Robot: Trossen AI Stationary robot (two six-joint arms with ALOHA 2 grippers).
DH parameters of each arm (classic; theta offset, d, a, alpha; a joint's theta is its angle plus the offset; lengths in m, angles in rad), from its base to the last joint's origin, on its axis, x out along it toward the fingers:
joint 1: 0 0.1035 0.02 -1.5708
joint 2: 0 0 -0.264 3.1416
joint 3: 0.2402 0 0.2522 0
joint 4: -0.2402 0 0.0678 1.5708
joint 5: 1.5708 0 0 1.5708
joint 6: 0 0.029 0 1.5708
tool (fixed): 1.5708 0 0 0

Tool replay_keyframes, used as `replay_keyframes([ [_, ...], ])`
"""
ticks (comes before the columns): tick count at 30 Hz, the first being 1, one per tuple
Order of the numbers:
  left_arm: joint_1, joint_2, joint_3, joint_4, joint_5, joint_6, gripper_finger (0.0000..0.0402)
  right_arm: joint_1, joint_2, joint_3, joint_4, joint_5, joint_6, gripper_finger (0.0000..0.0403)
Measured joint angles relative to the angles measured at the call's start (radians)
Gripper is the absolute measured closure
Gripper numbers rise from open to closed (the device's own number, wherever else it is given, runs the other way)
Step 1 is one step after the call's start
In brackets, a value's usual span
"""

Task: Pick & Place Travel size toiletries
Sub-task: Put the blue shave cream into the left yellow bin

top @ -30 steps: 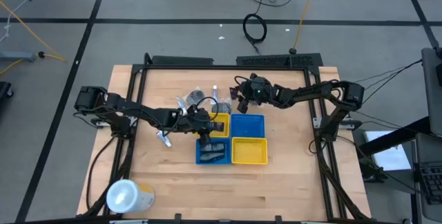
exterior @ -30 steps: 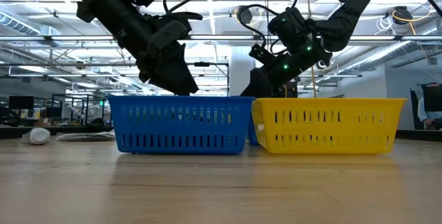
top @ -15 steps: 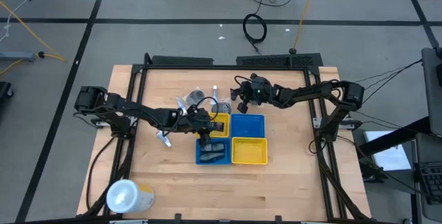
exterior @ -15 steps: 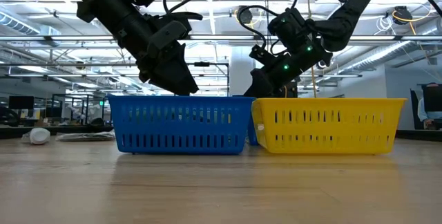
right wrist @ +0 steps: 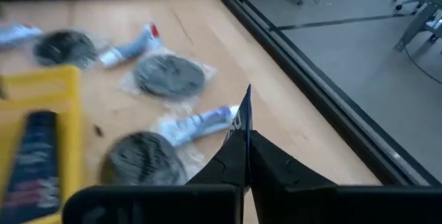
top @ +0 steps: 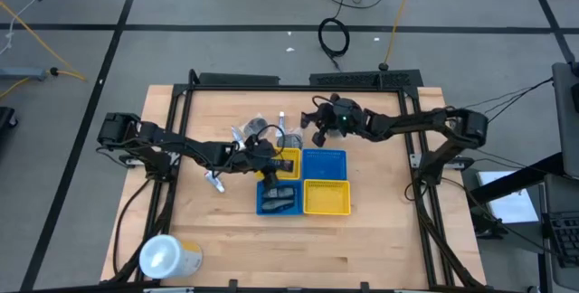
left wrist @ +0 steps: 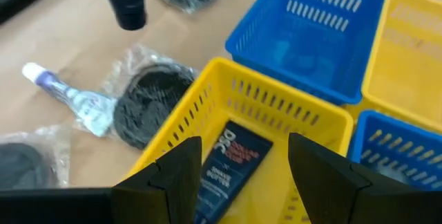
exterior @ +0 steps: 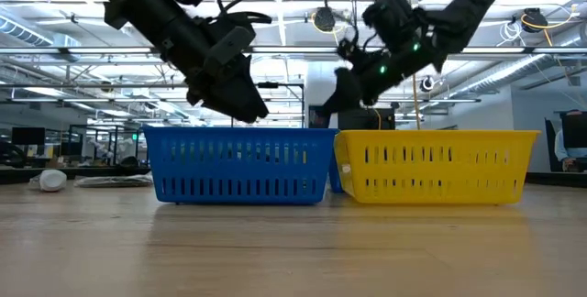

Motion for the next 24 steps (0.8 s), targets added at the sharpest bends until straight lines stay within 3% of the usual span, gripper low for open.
replay_keyframes([
  [14, 0.0, 0.0, 0.0, 0.177, -0.009, 0.139, 0.0188, 0.248, -0.279, 0.0, -0.116, -0.003, 0.056, 0.0402],
  [24, -0.013, 0.0, 0.0, 0.324, -0.005, 0.235, 0.0188, 0.401, -0.343, 0.0, -0.116, -0.001, 0.034, 0.0403],
])
